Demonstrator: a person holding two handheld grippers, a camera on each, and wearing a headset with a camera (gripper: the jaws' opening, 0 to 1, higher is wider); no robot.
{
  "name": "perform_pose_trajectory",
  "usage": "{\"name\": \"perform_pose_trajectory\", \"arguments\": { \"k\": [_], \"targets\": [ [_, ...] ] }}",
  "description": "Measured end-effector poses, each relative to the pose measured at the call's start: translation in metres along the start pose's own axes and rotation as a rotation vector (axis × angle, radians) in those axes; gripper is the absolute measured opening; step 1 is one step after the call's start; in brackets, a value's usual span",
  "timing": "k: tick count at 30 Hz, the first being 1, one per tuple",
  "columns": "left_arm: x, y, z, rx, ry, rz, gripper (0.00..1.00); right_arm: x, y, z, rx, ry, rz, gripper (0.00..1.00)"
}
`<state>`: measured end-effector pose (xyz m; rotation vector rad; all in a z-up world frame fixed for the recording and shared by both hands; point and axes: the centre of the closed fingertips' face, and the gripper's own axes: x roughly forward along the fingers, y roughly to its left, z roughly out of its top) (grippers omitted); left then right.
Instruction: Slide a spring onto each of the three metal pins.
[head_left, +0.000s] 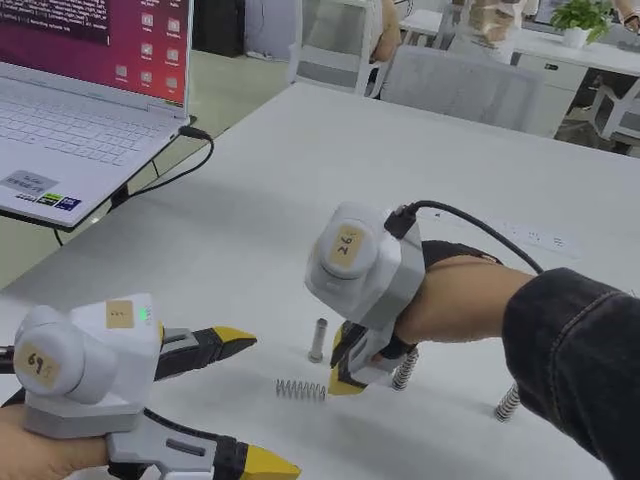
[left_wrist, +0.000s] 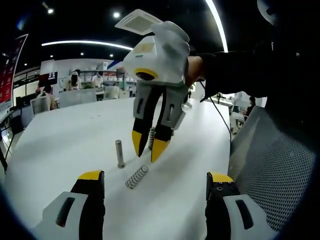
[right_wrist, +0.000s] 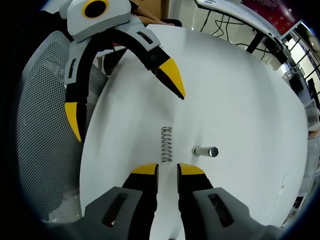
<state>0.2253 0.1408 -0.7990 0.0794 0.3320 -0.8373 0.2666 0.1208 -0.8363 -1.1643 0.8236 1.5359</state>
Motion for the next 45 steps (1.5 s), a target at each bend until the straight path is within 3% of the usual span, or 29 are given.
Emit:
{"name": "perform_pose_trajectory", "arguments": {
  "k": [26, 34, 45],
  "targets": [
    [-0.006, 0.003, -0.003, -0.003, 0.001, 0.017, 0.79, 0.03, 0.0, -0.004, -0.032, 0.038, 0.011, 0.09],
    [-0.007, 0.003, -0.004, -0.002, 0.0, 0.018, 0.78, 0.024, 0.003, -0.001, -0.022, 0.029, 0.01, 0.08],
    [-0.004, -0.001, -0.001, 0.006, -0.003, -0.001, 0.75, -0.005, 0.017, 0.001, -0.002, 0.001, 0.021, 0.08]
  ]
}}
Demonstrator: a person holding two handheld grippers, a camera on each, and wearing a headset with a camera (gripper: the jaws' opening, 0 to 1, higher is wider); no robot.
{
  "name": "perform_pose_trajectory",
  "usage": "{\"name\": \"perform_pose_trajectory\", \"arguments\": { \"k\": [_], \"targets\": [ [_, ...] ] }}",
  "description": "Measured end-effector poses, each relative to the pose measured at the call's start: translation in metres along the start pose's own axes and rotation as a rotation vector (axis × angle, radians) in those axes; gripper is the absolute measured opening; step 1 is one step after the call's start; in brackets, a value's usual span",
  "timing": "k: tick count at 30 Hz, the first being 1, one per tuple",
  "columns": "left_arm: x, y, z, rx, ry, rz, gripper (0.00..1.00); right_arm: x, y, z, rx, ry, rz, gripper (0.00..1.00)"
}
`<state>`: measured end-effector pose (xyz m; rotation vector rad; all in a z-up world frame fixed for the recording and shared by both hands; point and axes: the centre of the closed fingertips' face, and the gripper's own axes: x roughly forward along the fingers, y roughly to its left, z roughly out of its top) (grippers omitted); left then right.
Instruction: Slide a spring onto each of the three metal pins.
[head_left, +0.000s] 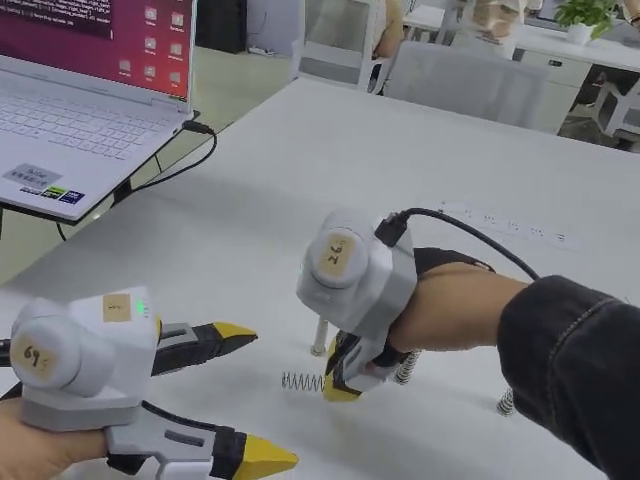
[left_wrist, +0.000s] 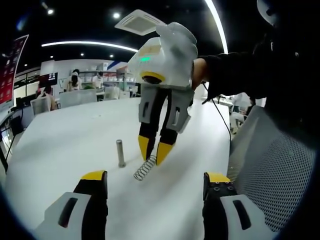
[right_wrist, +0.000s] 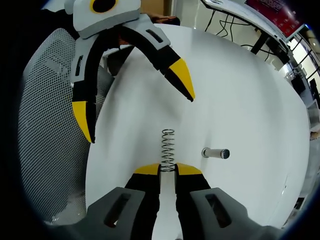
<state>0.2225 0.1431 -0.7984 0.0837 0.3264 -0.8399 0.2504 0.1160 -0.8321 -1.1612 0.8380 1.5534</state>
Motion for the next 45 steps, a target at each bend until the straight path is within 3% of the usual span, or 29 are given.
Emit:
{"name": "perform_pose_trajectory", "arguments": {
  "k": [10, 28, 45],
  "targets": [
    [0.004, -0.007, 0.008, 0.008, -0.012, -0.033, 0.64, -0.021, 0.012, -0.006, -0.004, 0.002, 0.004, 0.08],
    [0.008, -0.022, 0.026, 0.066, -0.052, -0.105, 0.3, -0.036, 0.028, -0.005, -0.041, -0.002, 0.012, 0.08],
    [0.01, -0.027, 0.026, 0.087, -0.051, -0.136, 0.11, -0.043, 0.033, 0.004, -0.107, -0.018, 0.019, 0.08]
  ]
}}
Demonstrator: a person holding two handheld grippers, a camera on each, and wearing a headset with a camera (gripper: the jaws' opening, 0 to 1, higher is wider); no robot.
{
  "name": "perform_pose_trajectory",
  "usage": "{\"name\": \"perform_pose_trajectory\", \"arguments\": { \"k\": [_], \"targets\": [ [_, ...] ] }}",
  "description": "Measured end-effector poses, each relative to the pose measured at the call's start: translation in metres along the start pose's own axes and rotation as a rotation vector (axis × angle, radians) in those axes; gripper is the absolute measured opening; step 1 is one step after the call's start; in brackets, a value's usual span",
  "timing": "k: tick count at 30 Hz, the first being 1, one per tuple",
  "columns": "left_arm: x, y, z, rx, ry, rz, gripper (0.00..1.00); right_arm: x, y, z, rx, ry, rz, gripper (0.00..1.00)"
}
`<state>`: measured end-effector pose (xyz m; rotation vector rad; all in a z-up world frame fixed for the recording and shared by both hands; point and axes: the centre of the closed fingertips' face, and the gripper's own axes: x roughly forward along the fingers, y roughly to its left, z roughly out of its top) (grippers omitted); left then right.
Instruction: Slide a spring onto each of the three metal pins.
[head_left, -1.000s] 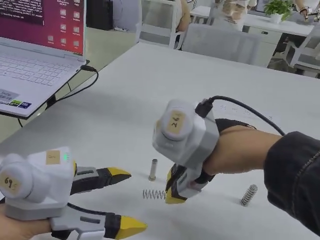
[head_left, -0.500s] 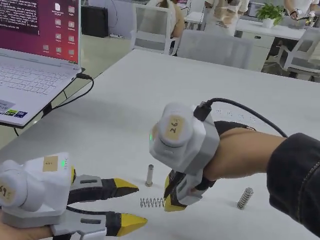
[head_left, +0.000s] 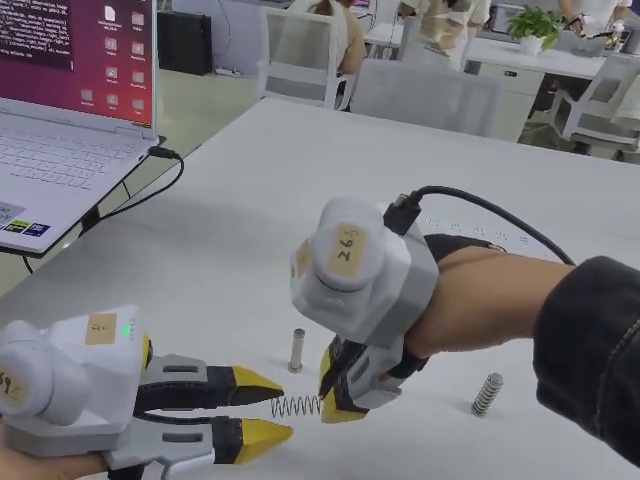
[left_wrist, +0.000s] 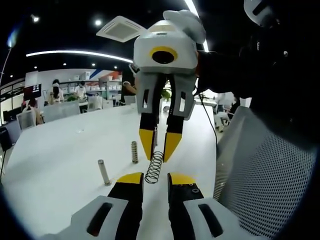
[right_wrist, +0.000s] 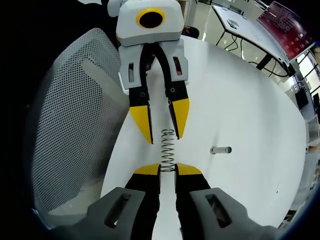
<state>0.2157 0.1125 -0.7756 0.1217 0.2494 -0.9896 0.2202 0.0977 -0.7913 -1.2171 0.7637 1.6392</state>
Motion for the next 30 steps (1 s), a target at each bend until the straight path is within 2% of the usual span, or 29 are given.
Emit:
{"name": "perform_pose_trajectory", "arguments": {
  "k": [11, 30],
  "targets": [
    [0.0004, 0.0002, -0.0018, 0.0, 0.005, -0.003, 0.04, 0.0012, 0.0019, -0.0011, -0.038, 0.009, 0.005, 0.08],
    [-0.0013, -0.0031, -0.0003, 0.001, 0.002, -0.011, 0.02, 0.002, 0.0018, -0.0005, -0.032, 0.001, 0.008, 0.09]
  ]
}}
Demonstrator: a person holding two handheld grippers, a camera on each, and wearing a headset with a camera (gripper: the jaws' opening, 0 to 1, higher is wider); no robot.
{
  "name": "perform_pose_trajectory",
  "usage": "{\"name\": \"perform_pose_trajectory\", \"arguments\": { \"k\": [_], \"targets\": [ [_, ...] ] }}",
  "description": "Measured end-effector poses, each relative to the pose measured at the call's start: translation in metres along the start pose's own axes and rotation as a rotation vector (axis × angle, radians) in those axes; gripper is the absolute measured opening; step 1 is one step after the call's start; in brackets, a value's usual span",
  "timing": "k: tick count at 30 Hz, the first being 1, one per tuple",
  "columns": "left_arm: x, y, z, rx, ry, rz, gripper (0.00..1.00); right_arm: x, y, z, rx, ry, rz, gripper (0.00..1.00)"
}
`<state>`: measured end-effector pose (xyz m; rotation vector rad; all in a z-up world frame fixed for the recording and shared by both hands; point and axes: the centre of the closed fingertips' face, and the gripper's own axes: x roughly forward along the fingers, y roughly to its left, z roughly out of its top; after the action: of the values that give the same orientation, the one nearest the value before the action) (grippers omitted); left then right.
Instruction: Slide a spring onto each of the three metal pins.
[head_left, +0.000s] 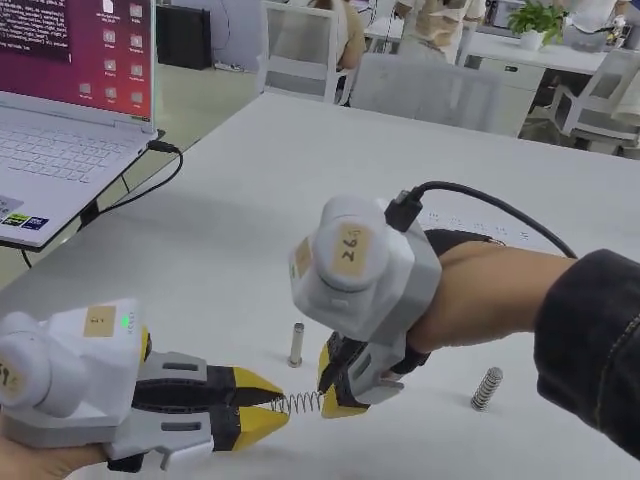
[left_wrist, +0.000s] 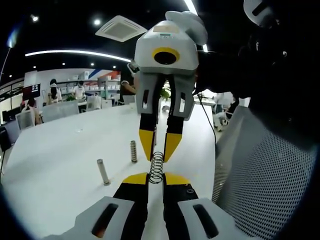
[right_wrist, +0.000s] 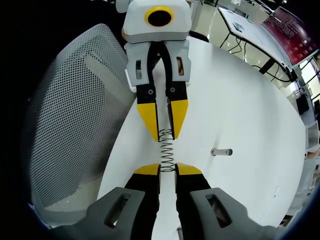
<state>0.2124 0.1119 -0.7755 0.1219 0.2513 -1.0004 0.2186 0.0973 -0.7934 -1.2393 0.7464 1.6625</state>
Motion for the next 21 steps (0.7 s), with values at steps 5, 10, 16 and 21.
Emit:
{"name": "perform_pose_trajectory", "arguments": {
  "k": [5, 10, 16, 21],
  "targets": [
    [0.0, 0.0, 0.001, -0.003, -0.005, 0.0, 0.02, 0.001, 0.0, 0.0, 0.0, 0.001, 0.002, 0.09],
    [-0.002, -0.001, 0.006, -0.001, -0.013, -0.004, 0.02, 0.004, 0.001, -0.003, 0.008, 0.007, 0.012, 0.11],
    [-0.002, -0.004, 0.014, 0.005, -0.036, -0.017, 0.02, 0.006, 0.002, -0.004, 0.013, 0.005, 0.017, 0.11],
    [0.0, -0.005, 0.019, 0.011, -0.046, -0.02, 0.02, 0.007, 0.003, -0.006, 0.01, 0.007, 0.019, 0.1]
  ]
}}
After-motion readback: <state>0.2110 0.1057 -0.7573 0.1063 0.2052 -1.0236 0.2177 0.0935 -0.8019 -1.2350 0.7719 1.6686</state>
